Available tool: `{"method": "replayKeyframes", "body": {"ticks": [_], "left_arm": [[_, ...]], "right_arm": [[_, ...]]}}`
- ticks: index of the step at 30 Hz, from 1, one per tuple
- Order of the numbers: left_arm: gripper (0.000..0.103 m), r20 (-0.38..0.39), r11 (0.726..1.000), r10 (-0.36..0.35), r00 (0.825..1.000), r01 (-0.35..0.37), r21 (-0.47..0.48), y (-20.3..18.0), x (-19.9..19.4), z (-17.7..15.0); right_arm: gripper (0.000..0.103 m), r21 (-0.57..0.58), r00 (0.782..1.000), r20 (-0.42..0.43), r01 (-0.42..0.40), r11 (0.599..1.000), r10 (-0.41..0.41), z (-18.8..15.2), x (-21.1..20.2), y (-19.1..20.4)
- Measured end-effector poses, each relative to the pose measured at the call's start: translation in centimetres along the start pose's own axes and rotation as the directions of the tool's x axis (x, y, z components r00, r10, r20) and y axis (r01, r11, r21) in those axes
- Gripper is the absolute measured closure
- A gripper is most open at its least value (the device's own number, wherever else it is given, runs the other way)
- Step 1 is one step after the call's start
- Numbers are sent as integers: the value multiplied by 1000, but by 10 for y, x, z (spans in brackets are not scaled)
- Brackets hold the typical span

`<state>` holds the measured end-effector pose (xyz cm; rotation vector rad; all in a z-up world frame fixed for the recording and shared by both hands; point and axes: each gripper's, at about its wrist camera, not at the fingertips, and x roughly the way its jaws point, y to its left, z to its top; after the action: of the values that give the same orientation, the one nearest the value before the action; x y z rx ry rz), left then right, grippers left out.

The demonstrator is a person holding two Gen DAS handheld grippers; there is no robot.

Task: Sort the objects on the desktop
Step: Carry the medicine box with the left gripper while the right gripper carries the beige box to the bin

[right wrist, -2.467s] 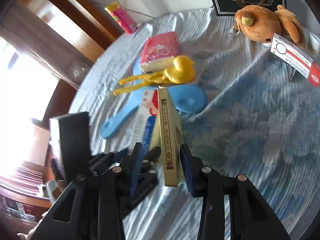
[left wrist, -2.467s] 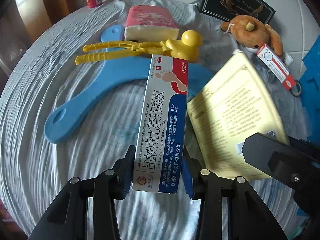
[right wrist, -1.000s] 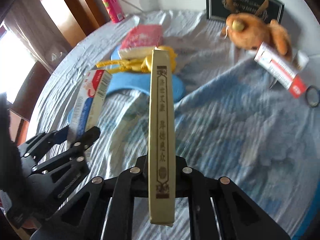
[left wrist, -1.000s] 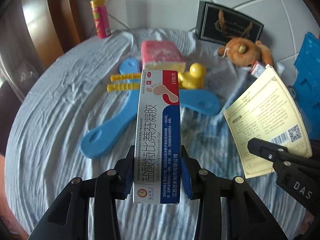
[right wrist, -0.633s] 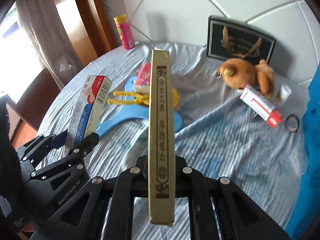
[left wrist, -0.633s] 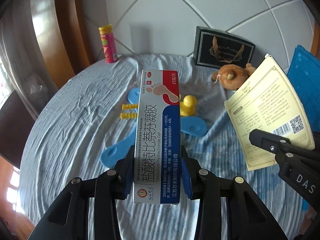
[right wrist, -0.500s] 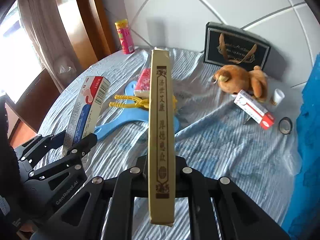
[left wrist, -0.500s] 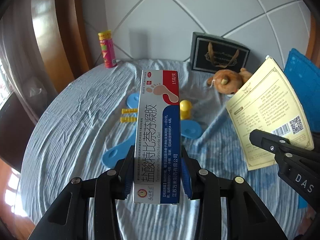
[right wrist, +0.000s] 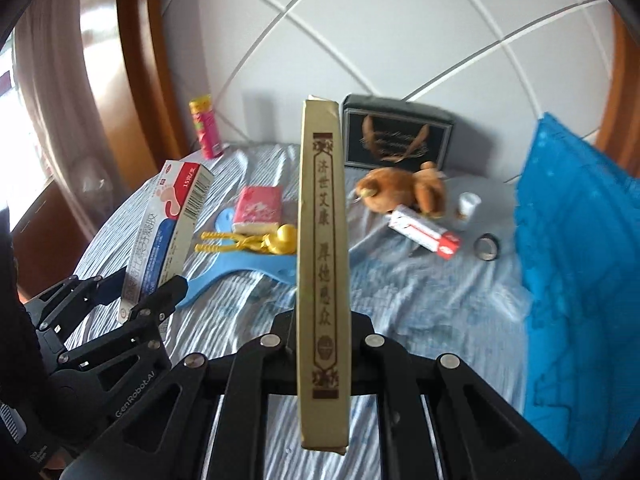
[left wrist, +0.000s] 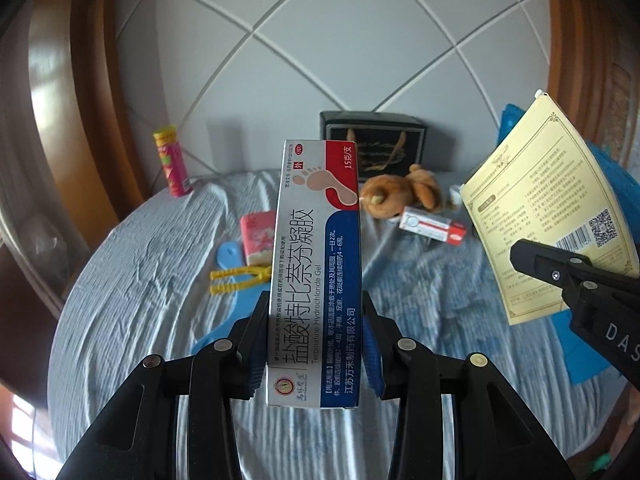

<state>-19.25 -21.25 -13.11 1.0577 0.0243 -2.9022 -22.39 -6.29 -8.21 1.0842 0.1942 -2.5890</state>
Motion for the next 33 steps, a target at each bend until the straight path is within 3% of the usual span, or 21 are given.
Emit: {"method": "replayKeyframes", "body": {"ticks": [7,12,18,23,27,30,33], "left_arm": [[64,86,993,-93,992,87,77,-59,-35,25],[64,141,978,-183,973,165,132,-130,-62,47],[64,178,946,-300,937,267,186,-262,-92,74],[64,171,918,-361,917,316,239,-375,-110,85],[64,93,903,-360,928,322,285,-440,-108,75],[64,27,904,-323,946,300,304,-466,-89,64],[64,-16,910,-292,956,283,303,-479,-78,55]], "right_arm": [[92,66,991,102,77,995,-83,2,-70,-37],[92,150,968,179,150,977,-176,-8,-127,-96],[92,223,935,211,239,945,-286,-36,-184,-187],[92,269,922,180,289,919,-343,-65,-209,-284],[92,273,932,142,286,919,-332,-81,-211,-337],[92,278,946,119,259,925,-300,-93,-202,-366],[92,287,968,125,177,941,-220,-102,-199,-383]]}}
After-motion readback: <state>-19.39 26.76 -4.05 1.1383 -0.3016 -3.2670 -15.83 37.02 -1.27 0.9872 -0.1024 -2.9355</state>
